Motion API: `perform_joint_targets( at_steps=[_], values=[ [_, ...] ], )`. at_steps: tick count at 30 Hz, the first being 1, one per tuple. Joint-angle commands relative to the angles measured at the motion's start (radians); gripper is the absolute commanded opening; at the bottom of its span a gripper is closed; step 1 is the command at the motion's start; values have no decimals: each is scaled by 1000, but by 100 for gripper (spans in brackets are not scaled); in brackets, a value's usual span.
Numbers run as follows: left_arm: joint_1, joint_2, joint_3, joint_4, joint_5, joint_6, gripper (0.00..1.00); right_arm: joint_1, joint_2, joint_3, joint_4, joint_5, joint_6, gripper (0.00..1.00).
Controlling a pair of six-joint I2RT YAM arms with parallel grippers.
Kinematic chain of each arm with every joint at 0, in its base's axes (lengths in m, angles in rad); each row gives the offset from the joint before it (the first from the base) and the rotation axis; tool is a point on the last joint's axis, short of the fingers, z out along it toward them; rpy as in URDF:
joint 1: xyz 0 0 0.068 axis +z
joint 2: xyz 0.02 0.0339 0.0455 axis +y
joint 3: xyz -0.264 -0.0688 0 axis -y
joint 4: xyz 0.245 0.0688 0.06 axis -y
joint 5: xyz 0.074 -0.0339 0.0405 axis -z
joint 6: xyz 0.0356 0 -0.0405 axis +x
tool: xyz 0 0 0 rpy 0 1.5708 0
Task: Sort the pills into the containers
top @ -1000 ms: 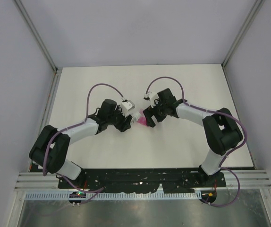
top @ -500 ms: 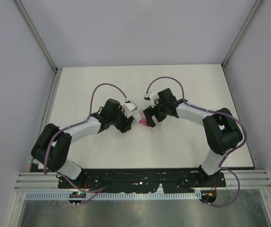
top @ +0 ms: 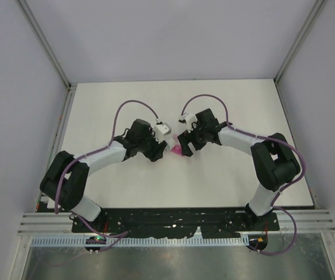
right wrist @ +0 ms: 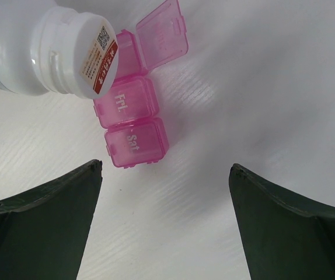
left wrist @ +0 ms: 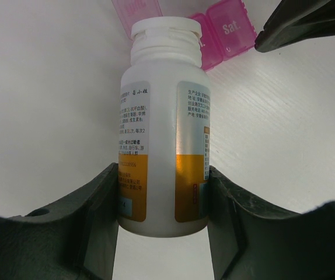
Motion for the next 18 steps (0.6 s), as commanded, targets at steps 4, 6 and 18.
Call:
perform_joint_targets(
  at_steps=[4,6,18],
  values=[
    [-7,11,61,-27,-3,20,0,-7,-2,37,3,-23,8,93],
    [-8,11,64,-33,-1,20,0,-9,-2,38,3,-24,8,93],
    [-11,21,113,-91,-4,23,0,-13,-2,35,2,-27,11,93]
  ],
)
